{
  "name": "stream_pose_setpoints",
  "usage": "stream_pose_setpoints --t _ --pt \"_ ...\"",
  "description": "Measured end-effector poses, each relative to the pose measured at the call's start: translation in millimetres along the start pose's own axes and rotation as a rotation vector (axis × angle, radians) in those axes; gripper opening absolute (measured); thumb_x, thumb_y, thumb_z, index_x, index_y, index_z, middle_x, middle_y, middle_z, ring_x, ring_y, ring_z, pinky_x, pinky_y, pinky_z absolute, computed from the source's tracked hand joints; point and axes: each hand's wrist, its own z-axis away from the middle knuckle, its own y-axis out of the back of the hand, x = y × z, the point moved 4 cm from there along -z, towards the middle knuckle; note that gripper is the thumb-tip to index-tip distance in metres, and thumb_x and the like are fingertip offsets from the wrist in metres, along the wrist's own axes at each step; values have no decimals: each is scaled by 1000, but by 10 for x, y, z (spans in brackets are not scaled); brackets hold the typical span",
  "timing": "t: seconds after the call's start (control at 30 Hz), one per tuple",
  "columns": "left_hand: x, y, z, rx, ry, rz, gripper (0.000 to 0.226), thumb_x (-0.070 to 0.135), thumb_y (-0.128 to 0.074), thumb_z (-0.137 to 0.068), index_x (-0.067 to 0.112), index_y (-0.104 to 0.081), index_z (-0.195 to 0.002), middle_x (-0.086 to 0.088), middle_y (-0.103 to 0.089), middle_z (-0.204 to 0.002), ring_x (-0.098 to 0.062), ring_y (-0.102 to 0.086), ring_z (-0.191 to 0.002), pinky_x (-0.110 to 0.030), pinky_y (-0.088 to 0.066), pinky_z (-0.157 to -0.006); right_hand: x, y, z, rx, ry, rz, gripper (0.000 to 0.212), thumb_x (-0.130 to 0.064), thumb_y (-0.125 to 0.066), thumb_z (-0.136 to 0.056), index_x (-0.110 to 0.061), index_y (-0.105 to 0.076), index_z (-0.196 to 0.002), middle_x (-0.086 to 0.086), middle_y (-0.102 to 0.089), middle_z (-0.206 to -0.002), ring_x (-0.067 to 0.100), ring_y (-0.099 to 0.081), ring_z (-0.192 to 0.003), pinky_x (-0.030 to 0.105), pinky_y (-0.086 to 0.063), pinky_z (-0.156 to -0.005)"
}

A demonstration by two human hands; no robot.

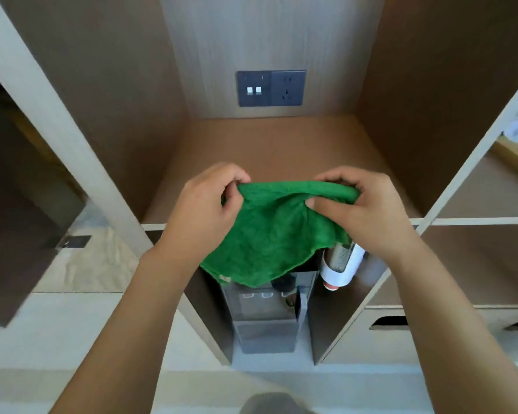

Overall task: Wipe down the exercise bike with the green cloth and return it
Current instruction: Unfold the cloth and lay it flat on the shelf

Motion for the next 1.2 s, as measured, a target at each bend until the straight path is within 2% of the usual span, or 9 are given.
stream_pose_setpoints --t 0.17,0.43,0.67,0.73,0.8,0.87,0.93,1.1,1.2 --pt "-241 -245 -319 -105 66 -64 28 0 -53 -97 17 -70 -112 5 -68 -101 -18 -65 -94 -45 -55 -84 393 96 -404 -51 -5 22 22 -19 -86 -87 -33 -76 -100 -8 -79 -94 14 -77 -88 50 -65 -79" --pt "-482 -530 -538 -208 200 -178 27 -1 -54 -99 12 -73 -114 -5 -68 -108 -32 -67 -102 -47 -54 -87 792 -56 -922 -23 26 221 37 -20 -80 -92 -34 -68 -125 -14 -69 -112 9 -65 -106 35 -57 -98" --pt "-243 -387 -407 -217 56 -135 22 12 -70 -94 23 -72 -112 5 -60 -109 -19 -59 -101 -38 -51 -85 768 -31 -907 115 121 300 32 -12 -83 -87 -21 -74 -117 -8 -59 -112 4 -56 -89 23 -51 -85" --pt "-180 -353 -308 -335 80 -47 20 19 -74 -94 25 -74 -114 9 -65 -110 -12 -63 -101 -36 -53 -87 681 -54 -846 67 189 290 25 -5 -78 -89 -20 -76 -109 -8 -58 -109 5 -57 -89 19 -49 -83" --pt "-189 -315 -202 -437 135 -19 26 28 -77 -94 27 -74 -119 15 -66 -116 -4 -62 -108 -32 -52 -96 590 -88 -779 -22 261 250 26 0 -71 -86 -17 -77 -104 -4 -61 -109 10 -61 -97 27 -50 -85" --pt "-153 -256 -82 -441 182 -6 35 42 -75 -93 36 -68 -127 24 -63 -126 4 -57 -117 -22 -48 -100 521 -100 -707 -135 241 196 37 2 -62 -75 -16 -79 -102 -3 -65 -115 16 -64 -111 36 -52 -96" --pt "-14 -247 32 -431 179 -60 47 60 -66 -92 43 -57 -134 28 -57 -134 6 -52 -123 -19 -45 -99 488 -95 -621 -276 155 148 49 1 -59 -68 -16 -79 -108 -4 -66 -127 15 -62 -125 33 -49 -106" --pt "310 -575 184 -421 94 -370 75 82 -56 -76 34 -49 -133 12 -55 -140 -15 -52 -131 -43 -43 -109 407 -140 -387 -446 100 200 70 15 -70 -74 -15 -68 -137 -6 -52 -152 4 -47 -145 30 -44 -117" --pt "324 -734 203 -477 128 -470 82 76 -66 -75 29 -45 -138 3 -49 -148 -23 -47 -140 -54 -36 -116 379 -124 -313 -501 44 247 77 12 -74 -76 -22 -63 -144 -13 -45 -159 -1 -38 -150 33 -42 -120"
